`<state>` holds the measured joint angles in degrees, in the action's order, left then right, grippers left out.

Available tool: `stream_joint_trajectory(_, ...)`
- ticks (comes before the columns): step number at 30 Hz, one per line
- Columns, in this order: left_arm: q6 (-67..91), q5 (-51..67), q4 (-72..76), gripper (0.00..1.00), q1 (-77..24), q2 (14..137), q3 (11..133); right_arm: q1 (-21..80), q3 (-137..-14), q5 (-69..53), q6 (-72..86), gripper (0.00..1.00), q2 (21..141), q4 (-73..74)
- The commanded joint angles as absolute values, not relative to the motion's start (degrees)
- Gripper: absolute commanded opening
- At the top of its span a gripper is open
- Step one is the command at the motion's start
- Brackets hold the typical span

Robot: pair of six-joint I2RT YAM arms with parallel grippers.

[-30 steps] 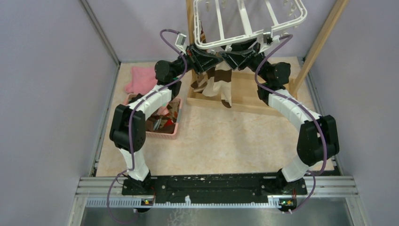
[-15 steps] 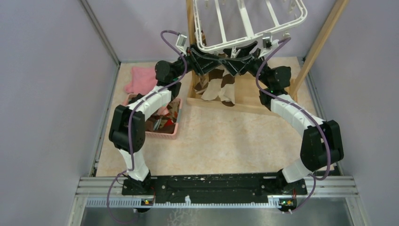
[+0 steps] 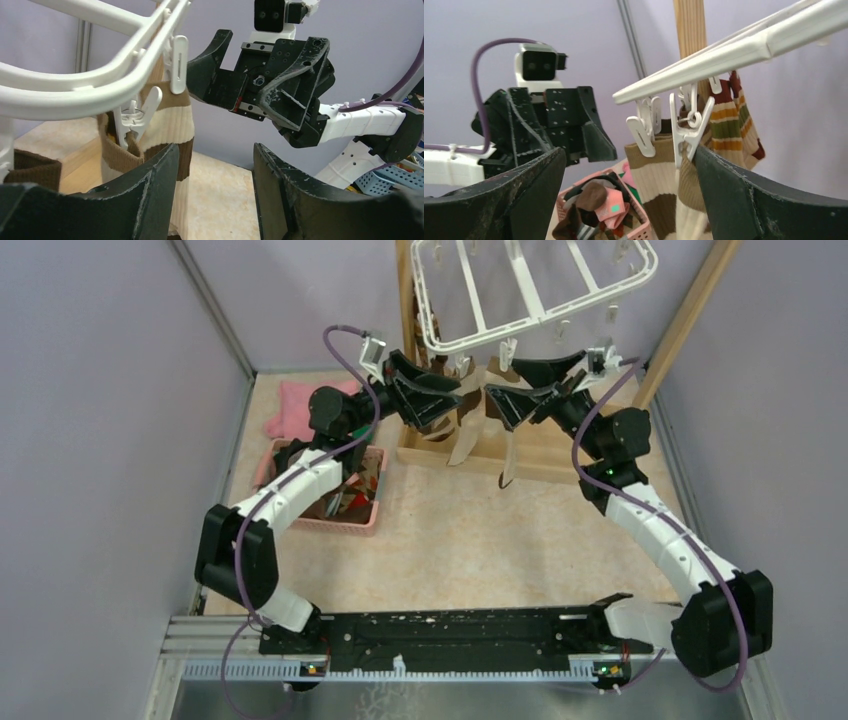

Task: Clip the socks to the hanger
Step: Clamp the sock onto the hanger.

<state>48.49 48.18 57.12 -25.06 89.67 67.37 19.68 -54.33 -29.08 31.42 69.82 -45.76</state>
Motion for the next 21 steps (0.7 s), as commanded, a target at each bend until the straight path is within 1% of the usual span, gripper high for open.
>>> stream_joint_trajectory(1,43.2,49.6,54.9,0.64,-25.4,83.7,63.5,19.3,-50.8,-24.4,26.2,0.99,63.7,-39.5)
stream_joint_trajectory(5,39.8,50.0,52.0,0.69,-25.4,79.0,59.0,19.2,-47.1,-22.6,24.2,0.99,59.1,-34.7)
stream_joint_trajectory(9,33.5,48.7,44.0,0.74,-25.4,72.1,54.9,19.2,-44.1,-20.2,21.3,0.98,53.6,-29.2)
stream_joint_trajectory(15,26.4,44.1,35.5,0.86,-25.4,61.3,47.9,19.2,-41.6,-16.6,15.9,0.99,46.1,-20.7)
stream_joint_trajectory(17,24.7,43.5,32.7,0.89,-25.4,58.3,46.4,19.2,-40.9,-15.7,15.4,0.99,44.3,-18.7)
stream_joint_trajectory(19,23.7,42.7,28.9,0.94,-25.4,55.2,44.9,19.2,-40.3,-14.8,15.3,0.99,42.6,-16.9)
stream_joint_trajectory(20,23.5,41.8,26.8,0.98,-25.4,53.8,44.1,19.2,-40.1,-14.1,15.4,0.99,41.8,-15.9)
stream_joint_trajectory(21,23.0,41.0,24.6,0.99,-25.4,52.5,43.1,19.2,-39.7,-12.6,15.8,0.99,41.0,-14.8)
